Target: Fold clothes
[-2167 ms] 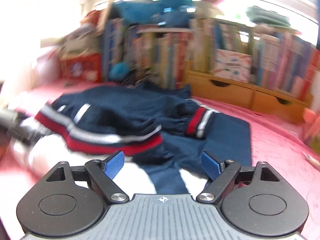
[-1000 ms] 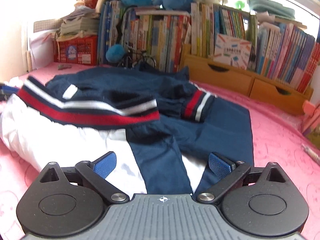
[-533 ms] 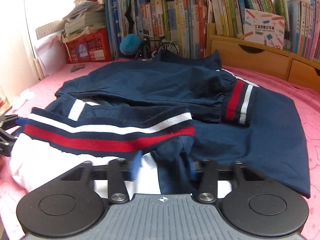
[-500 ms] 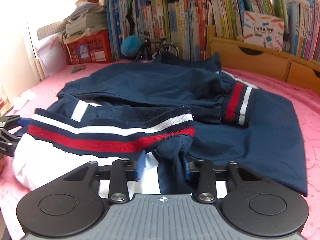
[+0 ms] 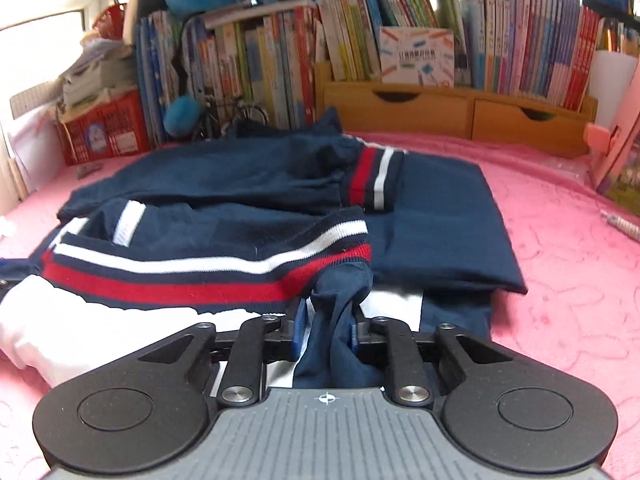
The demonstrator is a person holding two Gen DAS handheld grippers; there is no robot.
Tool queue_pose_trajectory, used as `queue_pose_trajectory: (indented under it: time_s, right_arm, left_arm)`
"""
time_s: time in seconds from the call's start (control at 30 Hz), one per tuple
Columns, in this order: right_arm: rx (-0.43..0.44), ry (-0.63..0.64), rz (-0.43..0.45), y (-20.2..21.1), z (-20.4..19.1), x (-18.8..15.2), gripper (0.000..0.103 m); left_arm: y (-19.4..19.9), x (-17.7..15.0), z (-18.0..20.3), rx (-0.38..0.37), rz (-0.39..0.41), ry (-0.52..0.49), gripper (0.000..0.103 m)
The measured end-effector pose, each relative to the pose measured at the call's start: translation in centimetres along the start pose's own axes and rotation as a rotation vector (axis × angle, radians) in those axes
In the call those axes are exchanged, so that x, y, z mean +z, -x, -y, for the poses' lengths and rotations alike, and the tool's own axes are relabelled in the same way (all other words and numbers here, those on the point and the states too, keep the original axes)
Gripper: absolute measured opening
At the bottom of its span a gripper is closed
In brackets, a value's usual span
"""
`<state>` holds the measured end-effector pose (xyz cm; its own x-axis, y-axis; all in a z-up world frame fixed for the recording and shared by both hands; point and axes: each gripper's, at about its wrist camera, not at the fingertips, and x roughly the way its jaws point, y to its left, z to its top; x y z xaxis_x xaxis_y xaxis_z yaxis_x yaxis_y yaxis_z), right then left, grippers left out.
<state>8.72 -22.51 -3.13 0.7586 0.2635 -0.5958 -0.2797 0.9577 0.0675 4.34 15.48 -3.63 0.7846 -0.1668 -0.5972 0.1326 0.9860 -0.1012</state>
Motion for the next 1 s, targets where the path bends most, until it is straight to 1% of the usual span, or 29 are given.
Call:
queue_pose_trajectory:
  time_s: [0.17,0.33,0.57,0.6,0.67,0.77,0.97,1.0]
  right_arm:
    - [-0.031,0.039,0.006,-0.3,-0.8,-0.5,0.028]
    - [-0.014,0.017,0.003,-0.4,-0.4,-0.4,0.03]
    - [-0.016,0.015,0.002,-0.4,-0.3,-0.2,0.034]
    - [-0.014,0.013,0.002,-0.4,-0.3,-0.2,0.034]
    - [-0.015,0.011,0.001,-0.4,-0.3,-0.2,0.035]
    - [-0.017,0.011,0.001,-0.4,-0.3,-0.2,0.036]
    - [-0.019,0.011,0.0,-0.4,-0.3,-0.1,0.039]
    - [-0.02,0.011,0.0,-0.4,-0.3,-0.1,0.039]
  left_arm:
    - [-0.1,0.0,0.1,0.006,-0.004,-0.008,0.103]
    - [-0.1,0.0,0.4,0.016,-0.004,-0.016,0.103]
    - [1.7,1.2,1.2,-0.104,0.093,0.021,0.103]
    - [1.6,1.3,1.4,-0.103,0.1,0.009,0.103]
    - [0.7,1.6,1.8,-0.09,0.083,-0.012,0.103]
    - [-1.8,1.4,1.6,-0.079,-0.014,0.014,0.103]
    - [-1.7,1.3,1.6,-0.077,-0.011,0.002,0.103]
    - [-1.5,1.2,1.5,-0.078,0.004,0.014,0.1]
